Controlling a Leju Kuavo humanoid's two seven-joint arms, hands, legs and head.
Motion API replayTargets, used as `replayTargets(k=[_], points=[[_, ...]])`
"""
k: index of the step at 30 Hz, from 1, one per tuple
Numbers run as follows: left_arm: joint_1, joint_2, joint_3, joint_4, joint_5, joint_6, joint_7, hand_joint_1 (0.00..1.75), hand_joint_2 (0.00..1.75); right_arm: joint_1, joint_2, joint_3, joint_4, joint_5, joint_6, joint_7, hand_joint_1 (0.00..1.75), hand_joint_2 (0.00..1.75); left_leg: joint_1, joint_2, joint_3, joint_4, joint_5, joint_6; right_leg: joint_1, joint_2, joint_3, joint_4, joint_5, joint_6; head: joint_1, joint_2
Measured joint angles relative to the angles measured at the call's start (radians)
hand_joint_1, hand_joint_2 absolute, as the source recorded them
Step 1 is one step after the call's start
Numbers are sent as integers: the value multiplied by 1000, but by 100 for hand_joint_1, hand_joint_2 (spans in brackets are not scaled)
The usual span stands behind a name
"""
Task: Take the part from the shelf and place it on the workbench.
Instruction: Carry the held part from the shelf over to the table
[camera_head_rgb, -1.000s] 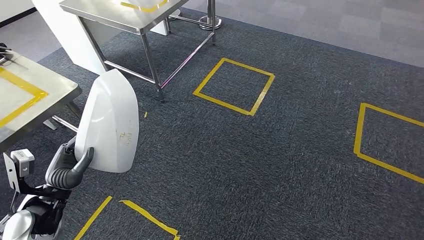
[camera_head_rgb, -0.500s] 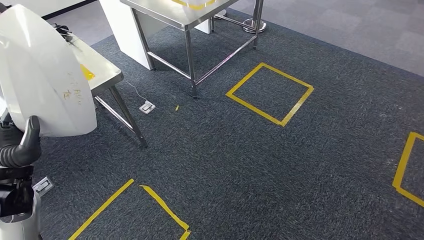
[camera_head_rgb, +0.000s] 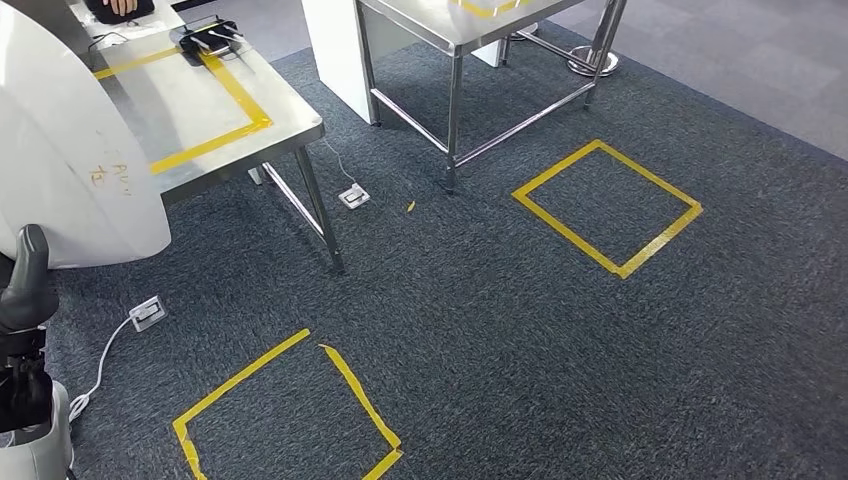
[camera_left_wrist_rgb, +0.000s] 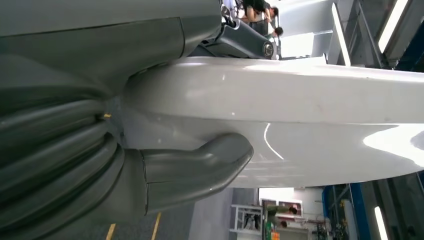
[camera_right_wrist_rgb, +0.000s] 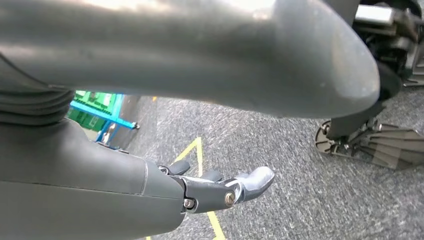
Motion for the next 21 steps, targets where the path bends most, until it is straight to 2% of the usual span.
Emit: replayTargets(k=[1,2,4,5,6,7,8,9,10,11,12,13,15,16,17,18,20,21], points=[[1,0,0,-2,1,3,0,175,175,-2,0,0,0,0,0,1,0,0,2,-12,0,-3,3,6,-2,10,1,4,-5,7,1,0],[0,0,0,-3,2,5,0,175,175,-3,1,0,-1,0,0,1,0,0,6,-23,2,-7,6,13,-4,36,-6,22,-18,13,2,0],[-2,-1,0,-6,4,7,-1,175,175,-3,1,0,-1,0,0,-4,0,0,11,-46,2,-11,10,22,-9,109,-56,124,-71,21,5,0],[-3,-2,0,-5,4,7,0,175,175,-1,1,0,-1,0,1,-7,0,0,11,-58,1,-11,11,25,-10,130,-93,195,-100,23,6,0],[-3,-3,0,-4,4,7,0,175,175,2,1,0,-1,0,1,-8,0,0,11,-73,0,-10,11,25,-10,138,-126,255,-118,24,6,0],[-2,-4,0,-3,5,7,0,175,175,4,1,0,-1,0,1,-7,0,0,11,-88,0,-9,11,25,-10,140,-145,284,-117,24,6,0],[-2,-5,0,-2,5,7,0,175,175,5,1,0,-1,0,1,-4,0,0,11,-103,0,-7,10,25,-10,142,-147,275,-96,23,6,0],[-2,-5,0,-2,5,7,0,175,175,5,1,0,-1,0,1,-2,0,0,11,-118,0,-5,10,24,-11,147,-130,227,-60,20,7,0],[-2,-5,0,-2,5,7,0,175,175,4,1,0,-1,0,1,-1,0,0,12,-131,-1,-2,9,22,-12,163,-100,154,-20,17,7,0],[-2,-5,0,-2,5,7,0,175,175,4,1,0,-1,0,1,0,0,0,12,-144,-2,0,9,18,-13,185,-71,88,8,16,7,0],[-2,-5,0,-2,5,7,0,175,175,4,1,0,-1,0,1,-1,0,0,12,-157,-5,1,9,12,-14,201,-50,38,25,14,7,0],[-2,-5,0,-2,5,7,0,175,175,4,1,0,-1,0,1,-1,0,0,12,-168,-8,1,11,5,-13,211,-40,14,30,12,7,0],[0,-5,-1,-2,5,7,0,175,175,2,2,0,-1,0,0,1,0,0,15,-192,-16,-4,17,-12,-10,194,-37,7,32,4,7,0],[1,-4,-1,-2,4,7,0,175,175,1,3,0,-1,0,0,2,0,0,16,-193,-19,-5,18,-18,-10,181,-34,2,35,-2,6,0],[2,-3,0,-2,4,7,-1,175,175,0,4,0,-1,0,-1,3,0,0,15,-176,-26,4,12,-23,-11,168,-30,-4,39,-10,4,0],[2,-2,-1,-2,4,7,-2,175,175,-1,6,0,-1,0,-2,2,0,0,13,-146,-41,34,-6,-26,-13,154,-27,-10,42,-17,2,0],[3,-2,-2,-2,4,7,-3,175,175,2,6,0,-1,0,-2,-1,0,0,10,-78,-93,145,-64,-31,-10,127,-26,-14,42,-26,-3,0],[4,-2,-2,-1,4,7,-2,175,175,4,6,0,-1,0,-2,-2,0,0,11,-61,-122,207,-91,-34,-9,112,-26,-14,41,-28,-3,0]])
